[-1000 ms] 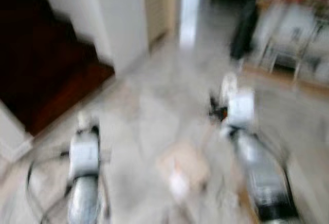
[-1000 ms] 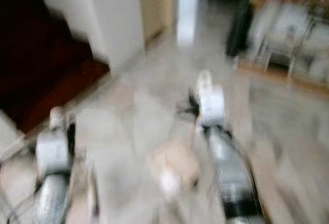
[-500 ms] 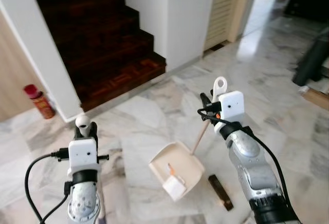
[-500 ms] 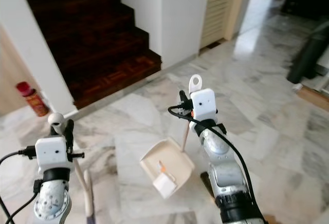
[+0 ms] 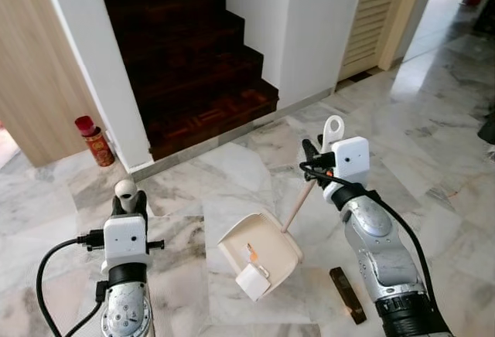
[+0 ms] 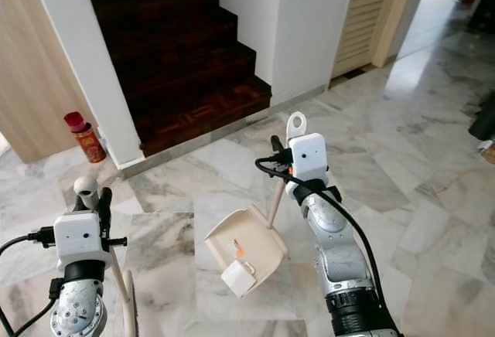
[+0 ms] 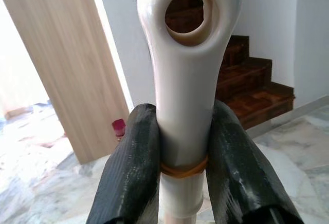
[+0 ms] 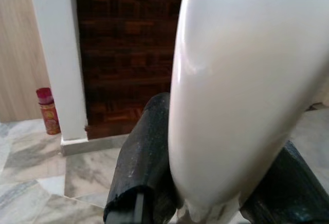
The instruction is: Sweep floor
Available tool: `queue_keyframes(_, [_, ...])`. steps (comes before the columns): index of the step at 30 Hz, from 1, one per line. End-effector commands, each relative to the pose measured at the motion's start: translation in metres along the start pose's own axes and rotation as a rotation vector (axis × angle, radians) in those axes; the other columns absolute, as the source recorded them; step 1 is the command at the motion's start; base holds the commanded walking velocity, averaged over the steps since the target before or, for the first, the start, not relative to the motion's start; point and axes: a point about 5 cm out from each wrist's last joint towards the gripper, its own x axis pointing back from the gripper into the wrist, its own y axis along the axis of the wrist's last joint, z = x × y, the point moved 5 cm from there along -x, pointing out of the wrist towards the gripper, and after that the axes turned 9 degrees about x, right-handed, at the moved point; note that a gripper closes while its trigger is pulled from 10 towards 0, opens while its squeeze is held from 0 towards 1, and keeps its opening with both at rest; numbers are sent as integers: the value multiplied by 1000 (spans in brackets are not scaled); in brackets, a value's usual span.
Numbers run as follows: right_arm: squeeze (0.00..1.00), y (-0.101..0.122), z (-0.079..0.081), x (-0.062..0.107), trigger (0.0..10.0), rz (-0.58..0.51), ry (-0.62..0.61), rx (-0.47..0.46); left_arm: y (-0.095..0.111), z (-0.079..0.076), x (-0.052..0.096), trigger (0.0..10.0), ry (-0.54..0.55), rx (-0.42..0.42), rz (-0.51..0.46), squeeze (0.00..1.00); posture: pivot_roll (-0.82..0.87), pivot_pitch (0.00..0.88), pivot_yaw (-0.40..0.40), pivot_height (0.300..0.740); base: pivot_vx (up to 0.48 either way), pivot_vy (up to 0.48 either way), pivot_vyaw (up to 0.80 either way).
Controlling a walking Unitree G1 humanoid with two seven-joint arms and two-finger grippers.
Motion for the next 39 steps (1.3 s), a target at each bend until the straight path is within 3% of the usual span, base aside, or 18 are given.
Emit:
queue_keyframes(1, [0,19,-3,-1,10000,-68,-12,1,17,5,-4,10000,7,-16,-60,0,-270,0,30,740,0,0,0])
queue_keyframes(12, [0,27,15,-13,10000,-93,46,-24,30,29,-1,10000,97,-24,-87,0,-192,0,5,740,0,0,0])
queue_keyframes(19, [0,28,30,-20,10000,-94,115,-36,33,44,15,10000,164,-49,-77,0,-125,0,-40,740,0,0,0])
queue_keyframes(25, [0,33,32,-28,10000,-108,124,-39,33,47,20,10000,184,-49,-67,0,-116,0,-42,740,0,0,0])
queue_keyframes(39, [0,29,32,-29,10000,-107,110,-48,33,43,16,10000,154,-46,-59,0,-119,0,-17,740,0,0,0])
